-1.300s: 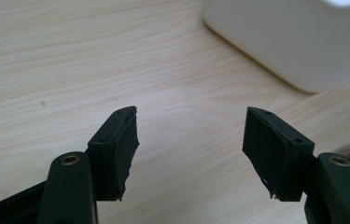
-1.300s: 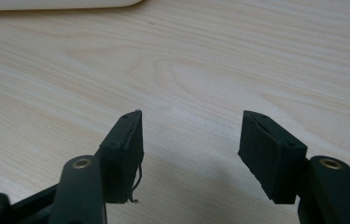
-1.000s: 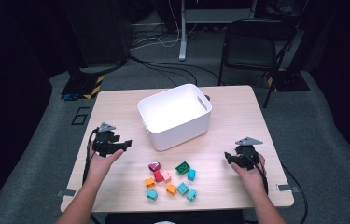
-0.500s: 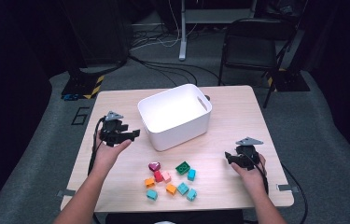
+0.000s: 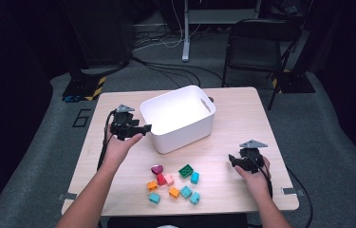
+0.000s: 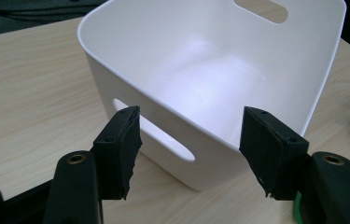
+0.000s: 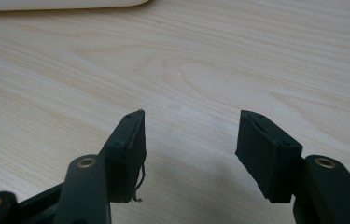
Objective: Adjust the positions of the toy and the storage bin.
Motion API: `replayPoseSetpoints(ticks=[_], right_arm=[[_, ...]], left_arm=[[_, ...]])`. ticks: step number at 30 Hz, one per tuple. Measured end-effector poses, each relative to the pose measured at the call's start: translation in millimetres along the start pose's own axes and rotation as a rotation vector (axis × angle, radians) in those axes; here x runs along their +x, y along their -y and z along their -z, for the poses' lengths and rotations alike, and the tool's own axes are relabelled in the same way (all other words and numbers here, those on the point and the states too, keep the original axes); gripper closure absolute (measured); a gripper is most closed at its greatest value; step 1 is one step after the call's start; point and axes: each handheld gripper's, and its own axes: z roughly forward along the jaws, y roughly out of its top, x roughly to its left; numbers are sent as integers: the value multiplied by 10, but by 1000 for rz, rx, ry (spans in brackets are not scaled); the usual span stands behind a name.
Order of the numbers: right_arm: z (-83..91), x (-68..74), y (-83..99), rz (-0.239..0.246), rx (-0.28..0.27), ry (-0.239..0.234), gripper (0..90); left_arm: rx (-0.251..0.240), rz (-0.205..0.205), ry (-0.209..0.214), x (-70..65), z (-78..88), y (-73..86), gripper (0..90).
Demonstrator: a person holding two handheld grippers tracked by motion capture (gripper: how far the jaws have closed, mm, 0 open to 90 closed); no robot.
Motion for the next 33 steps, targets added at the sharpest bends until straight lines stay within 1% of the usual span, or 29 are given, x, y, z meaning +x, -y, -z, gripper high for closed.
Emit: replayPoseSetpoints(ticks=[2, 3, 4, 5, 6, 7, 8, 9, 10, 11, 13, 14, 15, 17, 18, 19, 20, 21, 22, 23, 24, 25, 27, 29, 31, 33], right_arm=[[-4, 2, -1, -3, -2, 2, 415], [-4, 2, -1, -4, -1, 2, 415], [-4, 2, -1, -4, -1, 2, 415], [-3, 2, -1, -4, -2, 2, 415], [-3, 1, -1, -4, -2, 2, 415], [-3, 1, 0, -3, -2, 2, 415], [-1, -2, 1, 3, 1, -1, 415], [-2, -2, 1, 3, 1, -1, 415], [-2, -2, 2, 3, 1, -1, 414], [-2, -2, 1, 3, 0, 0, 414], [-1, -5, 2, 3, -1, -2, 414], [-1, -9, 3, 9, 1, -2, 414], [-1, -12, 3, 11, 3, -3, 414], [-9, -6, 0, 1, 1, -2, 413], [-12, -5, -1, 3, 1, -4, 412], [-13, -2, -2, 3, 2, -3, 413], [-13, -6, -2, 14, 2, -5, 412], [-15, -4, -3, 15, 1, -7, 412], [-14, 0, -4, 12, 2, -6, 412], [-15, 1, -6, 12, 2, -6, 411], [-15, 2, -6, 11, 3, -6, 411], [-15, 1, -7, 11, 2, -7, 410], [-12, -5, -6, 12, 0, -10, 409], [-8, -5, -3, 2, 0, -8, 409], [-10, -18, 1, 1, -3, -8, 408], [-5, -25, 4, 1, 0, -9, 408]], left_arm=[[29, -5, 3, -25, -62, -10, 382], [44, -15, -4, -41, -104, -11, 385], [44, -15, -4, -41, -104, -11, 389], [42, -6, -1, -55, -130, -10, 393], [49, -14, 1, -69, -166, -10, 395], [48, -11, -2, -85, -182, -9, 395], [53, -24, -7, -90, -193, -7, 396], [44, -17, -9, -105, -211, -3, 401], [45, -23, -21, -110, -212, -3, 398], [45, -23, -21, -110, -212, -3, 409], [40, -35, -33, -99, -209, -7, 441], [51, -40, -32, -92, -203, -12, 448], [49, -39, -36, -94, -207, -14, 453], [47, -42, -52, -108, -221, -23, 456], [58, -52, -63, -112, -222, -32, 456], [57, -53, -74, -120, -232, -36, 456], [67, -57, -85, -125, -235, -45, 457], [65, -55, -101, -133, -249, -49, 456], [65, -55, -101, -133, -249, -49, 453], [73, -39, -110, -133, -280, -51, 446], [73, -39, -110, -133, -280, -51, 443], [81, -7, -94, -120, -318, -42, 430], [77, -9, -96, -123, -327, -43, 425], [75, -21, -97, -117, -326, -45, 425], [77, -29, -96, -105, -324, -49, 429], [77, -28, -97, -101, -323, -51, 435]])
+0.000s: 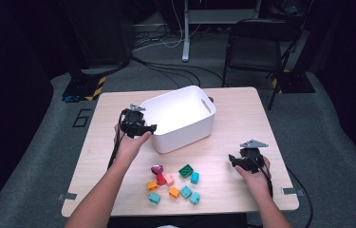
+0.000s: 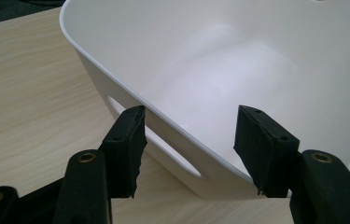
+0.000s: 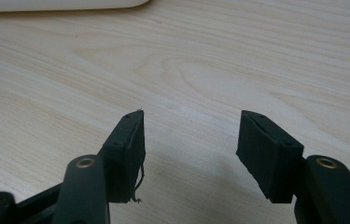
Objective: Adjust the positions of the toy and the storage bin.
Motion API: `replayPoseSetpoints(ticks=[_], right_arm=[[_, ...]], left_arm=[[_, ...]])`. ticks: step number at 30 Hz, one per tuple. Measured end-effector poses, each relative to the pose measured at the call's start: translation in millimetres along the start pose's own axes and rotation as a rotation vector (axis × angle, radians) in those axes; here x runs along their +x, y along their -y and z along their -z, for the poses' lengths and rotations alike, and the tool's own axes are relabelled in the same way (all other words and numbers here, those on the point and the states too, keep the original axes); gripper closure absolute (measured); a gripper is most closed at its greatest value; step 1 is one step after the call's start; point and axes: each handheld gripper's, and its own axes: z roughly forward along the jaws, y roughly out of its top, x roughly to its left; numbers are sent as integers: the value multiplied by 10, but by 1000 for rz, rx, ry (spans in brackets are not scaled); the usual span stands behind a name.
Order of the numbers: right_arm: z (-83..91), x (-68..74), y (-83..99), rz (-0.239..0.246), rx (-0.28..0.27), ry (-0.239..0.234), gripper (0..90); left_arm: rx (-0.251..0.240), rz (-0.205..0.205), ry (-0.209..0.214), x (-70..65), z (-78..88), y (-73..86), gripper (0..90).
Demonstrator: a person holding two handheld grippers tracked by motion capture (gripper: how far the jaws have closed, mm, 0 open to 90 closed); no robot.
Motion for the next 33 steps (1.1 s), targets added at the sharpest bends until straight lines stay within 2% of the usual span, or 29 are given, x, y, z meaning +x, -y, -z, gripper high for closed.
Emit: replayPoseSetpoints(ticks=[5, 11, 14, 20, 24, 27, 30, 33], right_arm=[[8, -10, 0, -3, -9, -3, 407], [7, 5, -1, -10, -4, -6, 407], [6, 3, 0, 4, -9, -8, 405], [9, 13, 2, 2, -10, -14, 404], [12, 44, -1, -6, -7, -20, 404], [23, 77, -11, 9, -14, -36, 404], [27, 128, -21, 21, -16, -53, 404], [36, 179, -30, 32, -18, -65, 404]], left_arm=[[11, -25, 12, 76, 24, 0, 486], [10, -33, 22, 162, 61, 22, 551], [1, -34, 33, 219, 96, 60, 571], [4, -45, 72, 308, 174, 136, 590], [7, -60, 80, 338, 211, 164, 600], [-11, -43, 88, 354, 239, 208, 603], [1, -61, 92, 375, 268, 220, 605], [0, -59, 102, 383, 280, 227, 604]])
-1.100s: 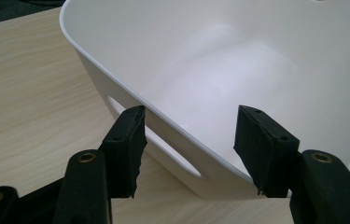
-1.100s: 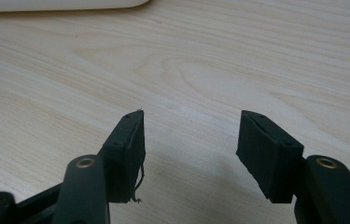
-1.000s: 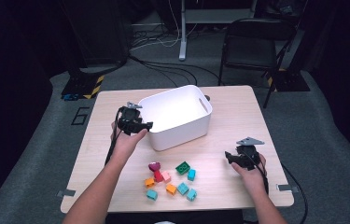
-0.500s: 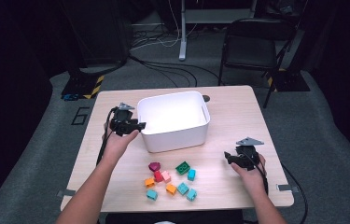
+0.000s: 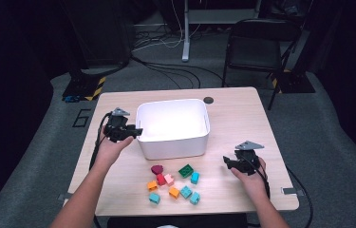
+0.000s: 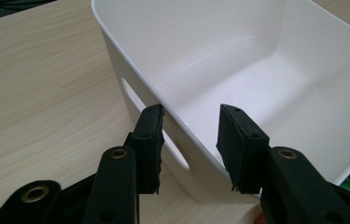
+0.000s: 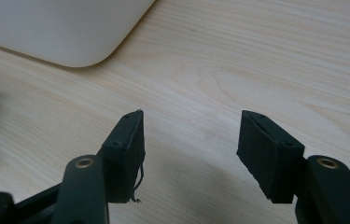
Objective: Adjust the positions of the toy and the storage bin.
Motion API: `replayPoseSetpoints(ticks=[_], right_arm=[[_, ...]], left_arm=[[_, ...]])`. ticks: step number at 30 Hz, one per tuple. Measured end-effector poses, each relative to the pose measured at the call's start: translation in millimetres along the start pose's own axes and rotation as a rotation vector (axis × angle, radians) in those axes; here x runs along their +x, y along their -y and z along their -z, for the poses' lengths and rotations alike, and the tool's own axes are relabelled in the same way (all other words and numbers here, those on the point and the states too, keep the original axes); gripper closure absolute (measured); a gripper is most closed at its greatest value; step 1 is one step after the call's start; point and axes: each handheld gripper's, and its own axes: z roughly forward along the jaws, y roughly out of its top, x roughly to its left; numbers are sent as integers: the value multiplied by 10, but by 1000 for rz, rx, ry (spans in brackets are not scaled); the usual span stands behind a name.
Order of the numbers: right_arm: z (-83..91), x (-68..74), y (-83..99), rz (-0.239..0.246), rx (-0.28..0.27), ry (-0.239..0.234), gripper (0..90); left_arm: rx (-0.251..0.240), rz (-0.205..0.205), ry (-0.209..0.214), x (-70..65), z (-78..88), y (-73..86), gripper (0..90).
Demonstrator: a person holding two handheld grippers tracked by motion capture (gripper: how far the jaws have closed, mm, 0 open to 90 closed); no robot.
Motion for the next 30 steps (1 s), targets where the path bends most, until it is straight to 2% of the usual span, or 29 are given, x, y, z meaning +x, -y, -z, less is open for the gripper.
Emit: replayPoseSetpoints(ticks=[2, 7, 9, 12, 16, 19, 23, 26, 28, 30], right_arm=[[1, 22, -6, 16, -2, -3, 404], [1, 57, -11, 21, 0, -13, 404], [1, 78, -15, 26, 2, -19, 404], [3, 93, -20, 33, -3, -24, 404], [17, 129, -29, 42, -9, -30, 404], [13, 143, -33, 50, -9, -38, 404], [18, 176, -37, 47, -7, -41, 405], [27, 211, -50, 68, -17, -61, 407], [32, 236, -59, 77, -19, -67, 410], [32, 264, -71, 86, -24, -76, 411]], left_arm=[[-2, 9, 19, 20, 32, 18, 607], [3, -4, 8, -2, 64, 41, 606], [11, -25, 3, -6, 85, 52, 606], [-6, -16, 11, 7, 90, 75, 605], [-26, 24, 41, 66, 104, 121, 610], [-25, 21, 41, 59, 107, 129, 605], [-29, 20, 33, 41, 92, 143, 550], [-40, 23, 31, 36, 112, 166, 514], [-80, 28, 34, 32, 156, 174, 499], [-95, 36, 42, 39, 185, 173, 476]])
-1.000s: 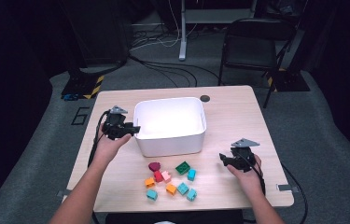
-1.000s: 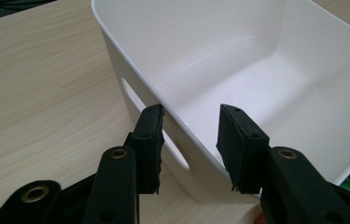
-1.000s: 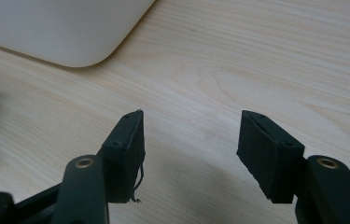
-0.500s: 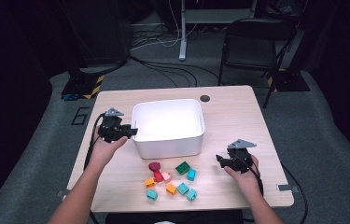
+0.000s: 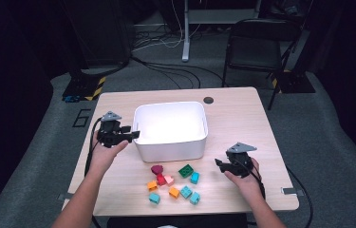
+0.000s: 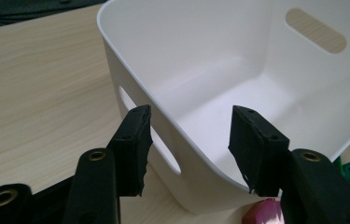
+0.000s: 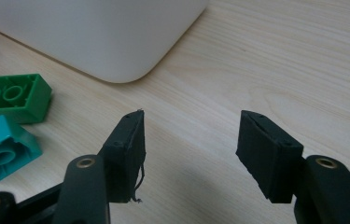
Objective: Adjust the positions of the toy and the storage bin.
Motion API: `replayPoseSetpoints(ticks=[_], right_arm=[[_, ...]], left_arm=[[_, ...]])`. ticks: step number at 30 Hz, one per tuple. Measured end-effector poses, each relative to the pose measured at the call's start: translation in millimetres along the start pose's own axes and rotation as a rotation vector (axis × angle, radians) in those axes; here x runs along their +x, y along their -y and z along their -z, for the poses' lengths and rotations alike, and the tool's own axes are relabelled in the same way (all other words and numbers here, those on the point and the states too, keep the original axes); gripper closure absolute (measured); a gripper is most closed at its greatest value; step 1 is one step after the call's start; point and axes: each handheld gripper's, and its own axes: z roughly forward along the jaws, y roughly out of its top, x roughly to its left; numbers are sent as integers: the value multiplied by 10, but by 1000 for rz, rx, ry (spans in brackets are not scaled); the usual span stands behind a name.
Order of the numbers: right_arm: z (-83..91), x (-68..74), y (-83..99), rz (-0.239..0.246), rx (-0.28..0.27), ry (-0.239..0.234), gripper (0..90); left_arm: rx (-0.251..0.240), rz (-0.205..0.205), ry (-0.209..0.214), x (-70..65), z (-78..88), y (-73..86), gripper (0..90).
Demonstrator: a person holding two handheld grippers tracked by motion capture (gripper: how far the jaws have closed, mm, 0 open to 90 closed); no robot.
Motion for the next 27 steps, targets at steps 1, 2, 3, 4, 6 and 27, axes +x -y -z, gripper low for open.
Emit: replayPoseSetpoints(ticks=[1, 2, 3, 4, 6, 27], right_arm=[[-4, 17, -7, 7, -2, -5, 412], [-2, 30, -12, 6, 2, -8, 413], [-3, 40, -17, 16, 0, -15, 414], [-3, 40, -17, 16, 0, -15, 414], [4, 69, -30, 27, -7, -26, 417], [0, 308, -156, 105, -42, -172, 476]], left_arm=[[-25, 13, 1, 8, 42, -5, 471], [-31, 11, -5, 15, 66, -6, 467], [-41, 8, -12, 24, 90, -4, 464], [-41, 8, -12, 24, 90, -4, 461], [-51, 5, -23, 56, 155, 17, 460], [-69, 18, -65, 323, 315, 739, 454]])
